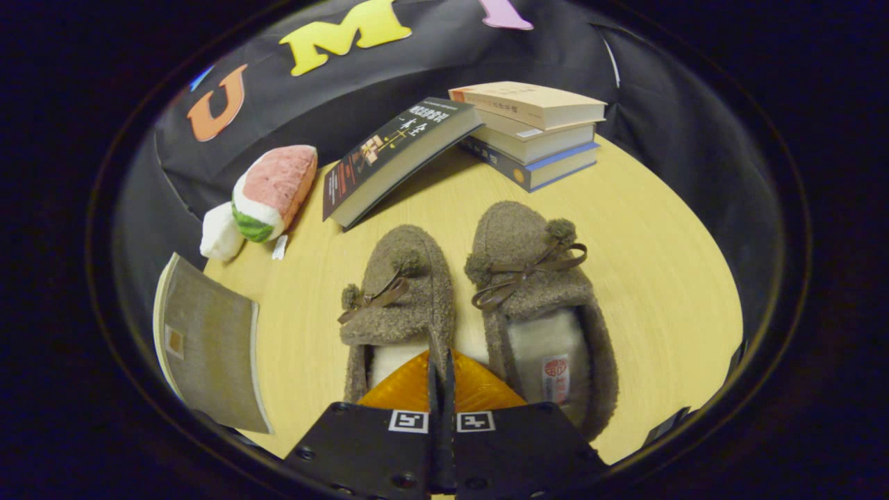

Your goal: Open the storage box then place both shoes into the box .Put the left shoe in first, then the right shoe, with the right side of both shoes facing outward in a uniform manner.

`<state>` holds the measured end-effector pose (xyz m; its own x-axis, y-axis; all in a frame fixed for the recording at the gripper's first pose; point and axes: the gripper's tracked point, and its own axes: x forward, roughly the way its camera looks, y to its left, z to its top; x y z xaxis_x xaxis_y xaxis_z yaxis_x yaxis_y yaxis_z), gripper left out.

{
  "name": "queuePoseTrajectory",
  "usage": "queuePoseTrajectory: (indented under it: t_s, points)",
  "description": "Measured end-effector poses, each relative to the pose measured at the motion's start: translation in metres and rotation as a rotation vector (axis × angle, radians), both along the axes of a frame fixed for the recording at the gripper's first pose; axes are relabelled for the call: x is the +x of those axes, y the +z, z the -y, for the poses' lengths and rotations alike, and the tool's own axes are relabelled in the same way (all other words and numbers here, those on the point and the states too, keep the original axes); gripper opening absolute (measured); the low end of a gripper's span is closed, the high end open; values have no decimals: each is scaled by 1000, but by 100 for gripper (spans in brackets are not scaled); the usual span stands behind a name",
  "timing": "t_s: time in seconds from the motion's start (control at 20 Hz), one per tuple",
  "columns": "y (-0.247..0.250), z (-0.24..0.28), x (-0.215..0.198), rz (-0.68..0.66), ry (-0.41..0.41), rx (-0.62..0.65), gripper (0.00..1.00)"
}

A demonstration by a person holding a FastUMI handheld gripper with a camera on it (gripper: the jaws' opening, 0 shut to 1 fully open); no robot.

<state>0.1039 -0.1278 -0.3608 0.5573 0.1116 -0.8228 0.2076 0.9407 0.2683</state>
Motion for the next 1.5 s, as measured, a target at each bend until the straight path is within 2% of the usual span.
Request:
queuePoseTrajectory:
  t_s: [0.25,0.4,0.75,1.2,1.5]
  points:
    - [12,-11,-6,-11,-59,96,0]
    - [29,-26,-13,-6,-67,137,0]
    - [98,-74,-21,69,-66,198,0]
    - [215,-175,-22,244,-42,268,0]
    - [239,-272,-31,292,18,285,0]
